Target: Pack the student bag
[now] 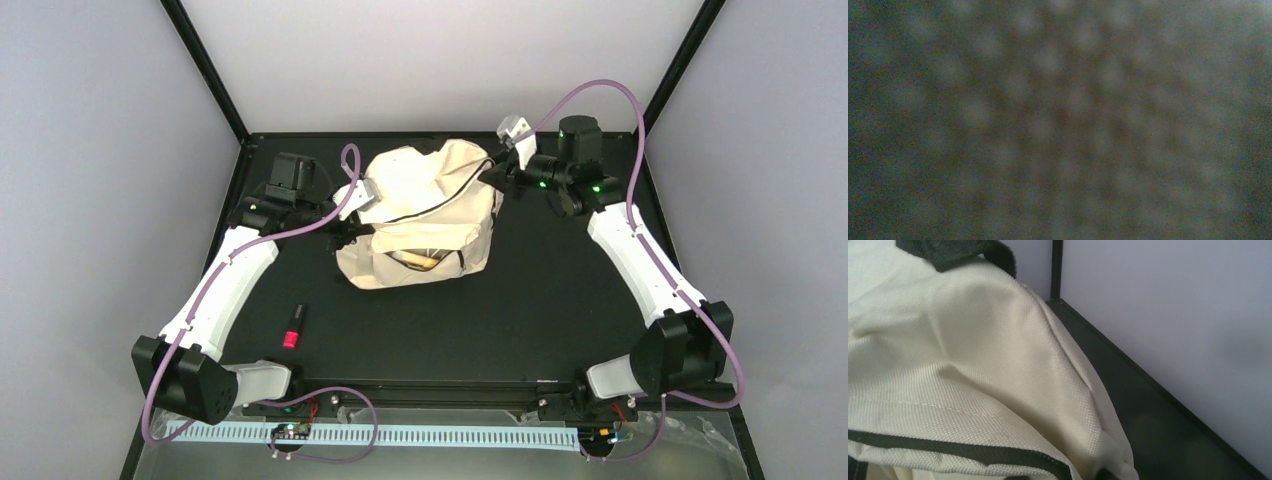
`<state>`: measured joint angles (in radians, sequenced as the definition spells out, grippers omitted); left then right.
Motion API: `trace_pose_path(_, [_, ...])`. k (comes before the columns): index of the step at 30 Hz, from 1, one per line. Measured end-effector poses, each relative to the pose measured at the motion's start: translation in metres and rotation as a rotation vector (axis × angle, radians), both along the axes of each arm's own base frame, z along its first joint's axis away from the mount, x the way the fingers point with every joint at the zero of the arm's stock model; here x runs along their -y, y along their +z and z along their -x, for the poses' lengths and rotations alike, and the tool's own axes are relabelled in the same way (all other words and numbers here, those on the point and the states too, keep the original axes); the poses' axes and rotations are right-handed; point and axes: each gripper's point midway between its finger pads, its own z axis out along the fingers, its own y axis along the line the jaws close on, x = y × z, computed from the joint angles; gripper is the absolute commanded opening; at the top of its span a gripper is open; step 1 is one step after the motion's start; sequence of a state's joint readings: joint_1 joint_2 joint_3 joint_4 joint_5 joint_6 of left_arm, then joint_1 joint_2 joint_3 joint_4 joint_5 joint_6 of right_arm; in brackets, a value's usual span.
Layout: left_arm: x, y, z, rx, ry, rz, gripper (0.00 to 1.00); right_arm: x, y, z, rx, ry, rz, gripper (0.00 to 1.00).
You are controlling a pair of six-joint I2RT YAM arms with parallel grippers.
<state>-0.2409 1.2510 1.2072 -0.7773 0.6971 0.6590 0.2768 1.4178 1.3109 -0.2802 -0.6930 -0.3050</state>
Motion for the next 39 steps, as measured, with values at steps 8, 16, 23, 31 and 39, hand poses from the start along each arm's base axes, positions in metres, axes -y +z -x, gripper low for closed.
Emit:
trace_pose_path(8, [-0.004, -0.001, -0.003, -0.004, 0.027, -0.01, 0.33, -0.003, -0.001, 0.006, -0.058, 0.032, -0.043, 0.03])
trace_pose_path(16, [-0.017, -0.007, -0.014, -0.016, 0.125, -0.057, 0.77, -0.002, -0.003, 0.014, -0.091, 0.016, -0.081, 0.01])
trace_pose_path(23, [-0.042, -0.015, -0.021, -0.027, 0.242, -0.168, 0.99, -0.001, 0.001, 0.011, -0.119, -0.017, -0.118, 0.01])
trace_pose_path(31, [-0.121, -0.029, -0.012, -0.111, 0.481, -0.307, 0.99, 0.004, 0.002, 0.001, -0.124, -0.092, -0.123, 0.01])
trace_pose_path(39, [-0.159, -0.159, 0.077, -0.459, 0.416, -0.595, 0.96, 0.003, 0.0, -0.003, -0.12, -0.092, -0.127, 0.01])
